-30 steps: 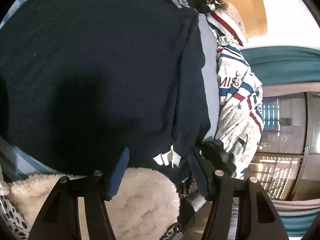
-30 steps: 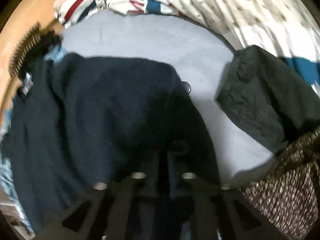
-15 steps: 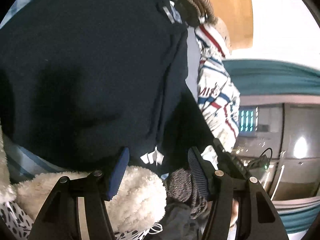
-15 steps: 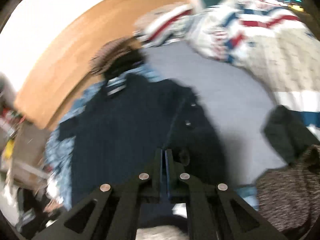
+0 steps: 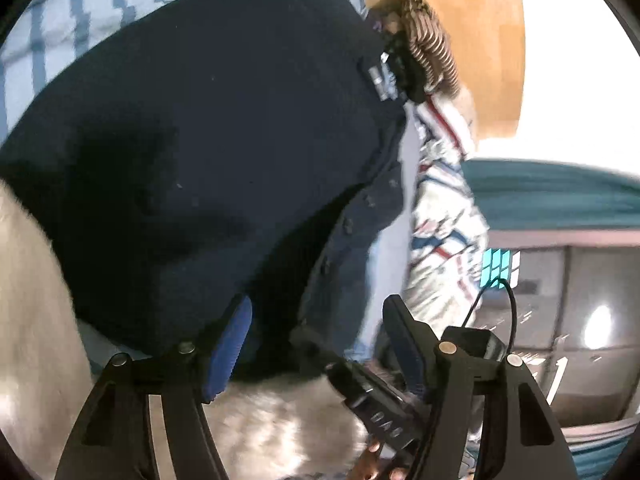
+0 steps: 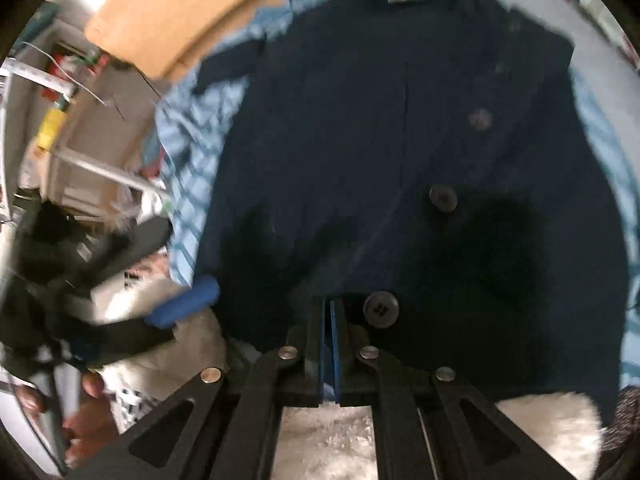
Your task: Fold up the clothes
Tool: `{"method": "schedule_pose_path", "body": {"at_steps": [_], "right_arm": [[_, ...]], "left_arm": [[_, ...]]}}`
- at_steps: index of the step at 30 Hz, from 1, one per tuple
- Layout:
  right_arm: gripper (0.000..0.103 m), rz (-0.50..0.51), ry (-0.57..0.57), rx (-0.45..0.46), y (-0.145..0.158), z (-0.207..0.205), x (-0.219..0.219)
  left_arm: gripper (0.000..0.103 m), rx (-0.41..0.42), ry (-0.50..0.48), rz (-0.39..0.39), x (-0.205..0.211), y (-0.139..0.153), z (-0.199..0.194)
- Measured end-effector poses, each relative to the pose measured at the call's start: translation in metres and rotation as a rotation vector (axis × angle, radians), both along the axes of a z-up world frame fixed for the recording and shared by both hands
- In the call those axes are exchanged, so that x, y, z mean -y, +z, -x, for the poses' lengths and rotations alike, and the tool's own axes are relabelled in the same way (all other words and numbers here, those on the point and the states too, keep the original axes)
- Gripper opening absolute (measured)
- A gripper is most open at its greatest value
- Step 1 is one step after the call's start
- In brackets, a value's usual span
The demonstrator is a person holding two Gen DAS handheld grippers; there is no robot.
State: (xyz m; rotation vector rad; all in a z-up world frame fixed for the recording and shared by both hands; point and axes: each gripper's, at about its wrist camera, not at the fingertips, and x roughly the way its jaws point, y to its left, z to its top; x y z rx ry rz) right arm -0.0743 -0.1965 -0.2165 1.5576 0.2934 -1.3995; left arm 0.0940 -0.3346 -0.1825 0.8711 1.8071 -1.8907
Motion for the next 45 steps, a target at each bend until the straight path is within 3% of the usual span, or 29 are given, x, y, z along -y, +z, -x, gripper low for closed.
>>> {"method": "schedule_pose_path", "body": {"at_steps": [4, 8, 13, 16, 19, 21, 25, 30, 32, 33, 34, 36, 39, 43, 45], "right_arm": [[0.004, -0.075, -0.005, 0.074, -0.033, -0.008, -0.005], [0.004, -0.082, -0.008, 0.097, -0.040, -0.012, -0.013], [0.004, -0.076, 0.003, 0.102, -0.040, -0.017, -0.015], [0.004, -0.072, 0.020, 0.105, -0.039, -0.022, -0.016], [0.004, -0.068, 0.035, 0.107, -0.037, -0.028, -0.017], [0.004, -0.061, 0.038, 0.107, -0.035, -0.029, -0.018], [0.003, -0.074, 0.060, 0.082, -0.033, -0.035, -0.019], [0.004, -0.116, 0.110, 0.016, -0.035, -0.049, -0.015], [0.010, -0.137, 0.121, -0.024, -0.034, -0.053, -0.014], [0.016, -0.145, 0.126, -0.031, -0.033, -0.054, -0.014], [0.033, -0.145, 0.129, -0.024, -0.029, -0.054, -0.014], [0.040, -0.120, 0.123, -0.015, -0.017, -0.053, -0.014], [0.045, -0.083, 0.056, -0.042, 0.009, -0.038, -0.028], [0.057, -0.012, -0.136, -0.077, 0.038, -0.002, -0.044], [0.057, 0.003, -0.219, -0.106, 0.047, 0.016, -0.054]], "left_arm": [[0.069, 0.074, -0.113, -0.009, 0.006, -0.030, 0.030], [0.065, 0.052, -0.175, -0.115, 0.002, -0.068, 0.047], [0.063, 0.051, -0.230, -0.179, -0.013, -0.087, 0.056], [0.040, 0.059, -0.251, -0.211, -0.021, -0.097, 0.057], [0.004, 0.107, -0.266, -0.140, -0.026, -0.092, 0.060], [0.003, 0.087, -0.241, -0.091, -0.024, -0.082, 0.054], [0.002, 0.088, -0.200, -0.106, -0.019, -0.079, 0.035], [0.002, 0.208, -0.181, -0.092, -0.018, -0.093, 0.024], [0.002, 0.243, -0.196, -0.063, -0.020, -0.095, 0.028], [0.002, 0.253, -0.206, -0.056, -0.021, -0.097, 0.031], [0.002, 0.259, -0.215, -0.055, -0.023, -0.098, 0.032], [0.002, 0.268, -0.230, -0.053, -0.025, -0.100, 0.033], [0.002, 0.282, -0.249, -0.042, -0.027, -0.097, 0.032], [0.002, 0.319, -0.274, 0.035, -0.032, -0.087, 0.032], [0.002, 0.325, -0.269, 0.040, -0.031, -0.090, 0.031]]}}
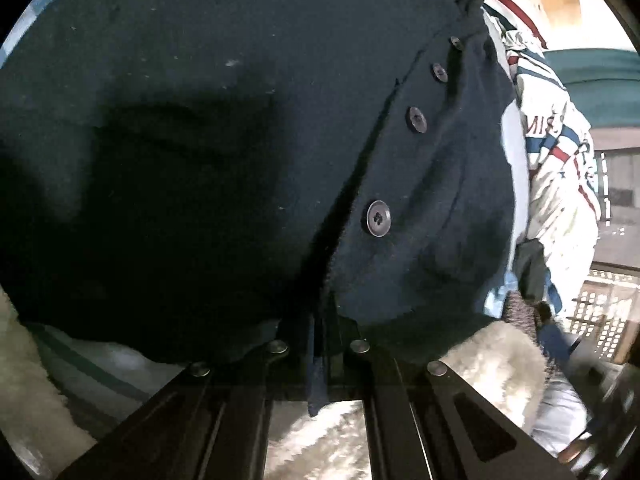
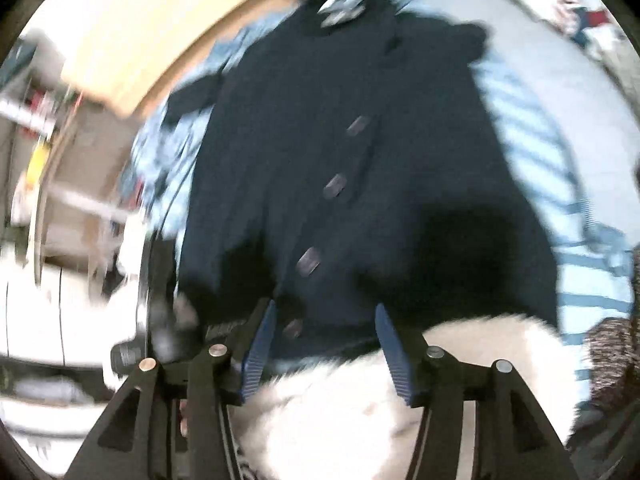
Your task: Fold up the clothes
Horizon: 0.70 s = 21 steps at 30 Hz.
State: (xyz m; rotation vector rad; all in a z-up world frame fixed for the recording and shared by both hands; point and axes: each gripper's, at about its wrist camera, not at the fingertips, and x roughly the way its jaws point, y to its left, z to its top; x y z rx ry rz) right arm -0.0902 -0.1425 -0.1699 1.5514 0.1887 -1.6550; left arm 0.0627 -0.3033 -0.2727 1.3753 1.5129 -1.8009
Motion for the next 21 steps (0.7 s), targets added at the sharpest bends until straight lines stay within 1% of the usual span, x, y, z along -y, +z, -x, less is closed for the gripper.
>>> {"method": "schedule_pose_path", "body": {"at_steps": [3, 9, 11, 13, 14, 15, 16, 17, 18, 19, 21], "right_arm": [[0.059, -0.017, -0.084, -0.017, 0.001, 0.016, -0.012], [0.058, -0.060, -0.193, -0.021, 0.008, 0.033, -0.022], [0.058, -0.053, -0.223, -0.017, 0.018, 0.036, -0.026], [0.058, -0.036, -0.238, -0.022, 0.033, 0.035, -0.040], [0.059, -0.031, -0.242, -0.033, 0.041, 0.034, -0.041], [0.060, -0.023, -0.246, -0.049, 0.050, 0.034, -0.042], [0.063, -0.014, -0.250, -0.066, 0.061, 0.034, -0.042], [0.065, -0.002, -0.253, -0.077, 0.070, 0.033, -0.043], [0.066, 0.017, -0.254, -0.089, 0.080, 0.031, -0.044], [0.068, 0.034, -0.255, -0.100, 0.089, 0.029, -0.046], [0.068, 0.054, -0.263, -0.126, 0.100, 0.026, -0.050]], "left_arm": [[0.002, -0.010, 0.022, -0.005, 0.003, -0.007, -0.004], [0.002, -0.005, 0.035, -0.030, 0.005, -0.020, -0.001], [0.002, -0.004, 0.046, -0.050, 0.007, -0.022, -0.001], [0.003, -0.007, 0.065, -0.077, 0.009, -0.024, -0.003], [0.005, -0.011, 0.073, -0.095, 0.009, -0.023, -0.004], [0.009, -0.029, 0.083, -0.123, 0.010, -0.021, -0.006], [0.026, -0.065, 0.094, -0.145, 0.010, -0.016, -0.008], [0.047, -0.117, 0.107, -0.154, 0.010, -0.007, -0.011], [0.056, -0.171, 0.121, -0.161, 0.010, 0.003, -0.013], [0.062, -0.204, 0.137, -0.142, 0.012, 0.014, -0.016], [0.062, -0.260, 0.143, -0.057, 0.024, 0.044, -0.019]]}}
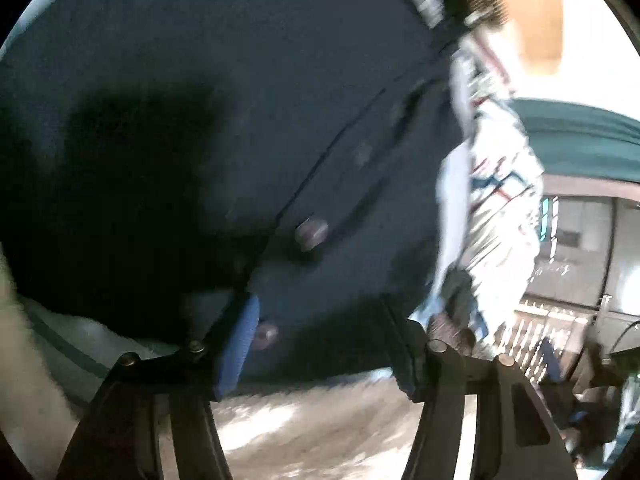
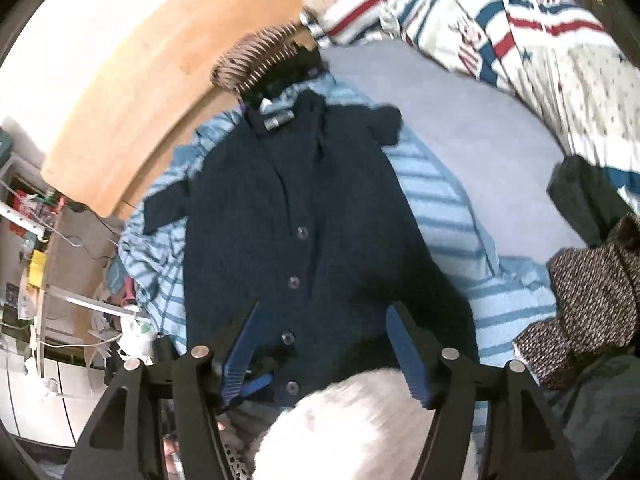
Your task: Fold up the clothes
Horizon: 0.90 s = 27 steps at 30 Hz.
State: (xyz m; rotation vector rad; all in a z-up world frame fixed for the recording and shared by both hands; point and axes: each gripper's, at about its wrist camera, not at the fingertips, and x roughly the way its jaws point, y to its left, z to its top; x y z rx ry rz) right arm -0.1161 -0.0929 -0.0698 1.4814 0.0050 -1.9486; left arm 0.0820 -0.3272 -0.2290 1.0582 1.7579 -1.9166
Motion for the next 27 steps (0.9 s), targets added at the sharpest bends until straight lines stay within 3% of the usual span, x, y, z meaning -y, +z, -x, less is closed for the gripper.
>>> {"method": "schedule_pose_path", "body": {"at_steps": [1, 3, 4, 5, 7, 8, 11, 14, 16, 19, 22, 24, 26, 27], "right_arm": [[0.068, 0.002, -0.012, -0.011, 0.003, 0.000, -0.003], [0.068, -0.024, -0.062, -0.008, -0.006, 0.010, -0.013], [0.065, -0.036, -0.087, -0.007, -0.010, 0.015, -0.018], [0.048, -0.049, -0.115, 0.001, -0.016, 0.021, -0.023], [0.029, -0.068, -0.209, 0.105, -0.051, 0.047, -0.045], [0.024, -0.073, -0.240, 0.160, -0.066, 0.055, -0.053], [0.022, -0.116, -0.283, 0.338, -0.125, 0.069, -0.069], [0.020, -0.129, -0.298, 0.532, -0.181, 0.065, -0.077], [0.022, -0.125, -0.371, 0.604, -0.199, 0.069, -0.092], [0.026, -0.252, -0.349, 0.499, -0.191, 0.072, -0.095], [0.034, -0.183, -0.296, 0.427, -0.164, 0.074, -0.079], [0.037, -0.170, -0.224, 0.328, -0.140, 0.076, -0.049], [0.039, -0.168, -0.155, 0.243, -0.124, 0.078, -0.016], [0.039, -0.159, -0.116, 0.206, -0.118, 0.080, 0.004]], "left_arm": [[0.061, -0.023, -0.009, 0.033, 0.004, 0.008, 0.003], [0.036, -0.032, -0.067, 0.064, 0.010, 0.011, 0.014], [0.014, 0.000, -0.084, 0.055, 0.011, 0.004, 0.008], [0.005, 0.017, -0.099, 0.030, 0.008, -0.007, 0.011], [0.005, 0.041, -0.128, -0.021, 0.003, -0.027, 0.023], [0.005, 0.054, -0.150, -0.039, -0.002, -0.033, 0.025], [0.005, 0.132, -0.204, -0.066, -0.020, -0.054, 0.038], [0.003, 0.316, -0.208, -0.064, -0.030, -0.083, 0.034], [0.003, 0.296, -0.175, -0.115, -0.027, -0.087, 0.027], [0.003, 0.248, -0.131, -0.097, -0.014, -0.063, 0.024], [0.003, 0.139, -0.073, -0.014, 0.006, -0.021, 0.029], [0.013, 0.066, -0.025, 0.032, 0.022, 0.003, 0.036], [0.060, 0.015, 0.017, 0.064, 0.040, 0.017, 0.044], [0.065, -0.007, 0.030, 0.089, 0.051, 0.022, 0.053]]}}
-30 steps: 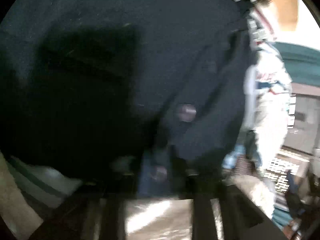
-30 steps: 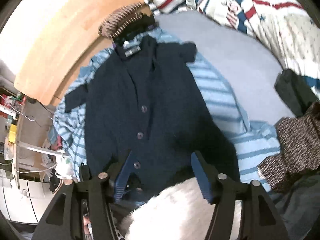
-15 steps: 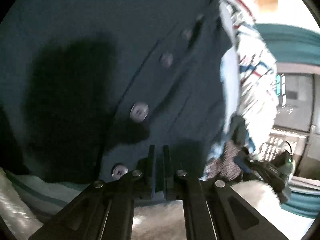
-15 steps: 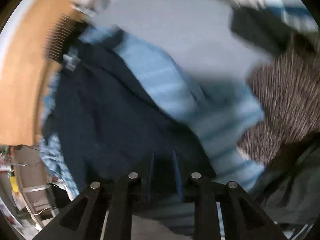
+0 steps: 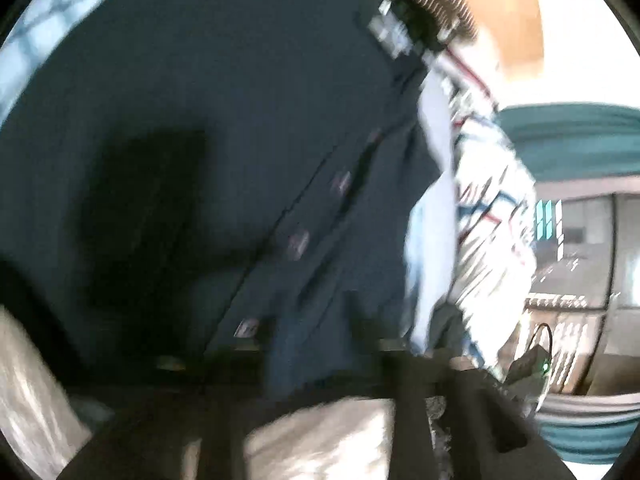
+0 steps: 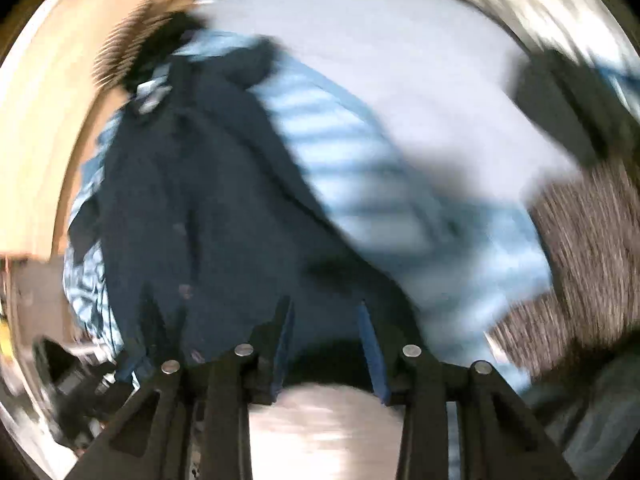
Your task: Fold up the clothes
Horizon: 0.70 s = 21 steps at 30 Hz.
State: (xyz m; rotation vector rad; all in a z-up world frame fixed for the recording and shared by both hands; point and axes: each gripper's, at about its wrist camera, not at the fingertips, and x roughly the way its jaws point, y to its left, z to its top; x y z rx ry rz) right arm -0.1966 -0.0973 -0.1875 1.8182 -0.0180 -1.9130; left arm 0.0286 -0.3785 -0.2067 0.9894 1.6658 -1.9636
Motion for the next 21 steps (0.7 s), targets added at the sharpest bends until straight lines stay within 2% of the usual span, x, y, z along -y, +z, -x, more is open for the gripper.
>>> {"method": "schedule_pose_path", "body": {"at_steps": [4, 9, 13, 16, 18, 19, 21], "right_arm": [[0.039, 0.034, 0.102, -0.098, 0.009, 0.018, 0.080], [0.038, 0.067, 0.138, -0.173, 0.013, 0.050, 0.168], [0.038, 0.042, 0.204, -0.213, -0.003, 0.071, 0.237], [0.038, 0.024, 0.217, -0.143, -0.033, 0.081, 0.265], [0.036, -0.004, 0.197, -0.089, -0.056, 0.090, 0.275], [0.036, -0.023, 0.178, -0.060, -0.068, 0.095, 0.278], [0.036, -0.056, 0.149, -0.024, -0.087, 0.103, 0.281]], "left_arm": [[0.065, 0.018, -0.012, 0.055, 0.036, 0.009, 0.034], [0.065, 0.037, -0.043, 0.098, 0.080, 0.002, 0.071], [0.065, -0.049, -0.021, 0.096, 0.103, -0.024, 0.080], [0.063, -0.054, 0.054, -0.050, 0.112, -0.065, 0.066], [0.063, -0.088, 0.091, -0.121, 0.122, -0.072, 0.065], [0.063, -0.097, 0.084, -0.121, 0.127, -0.068, 0.068], [0.063, -0.078, 0.069, -0.068, 0.132, -0.059, 0.073]]}}
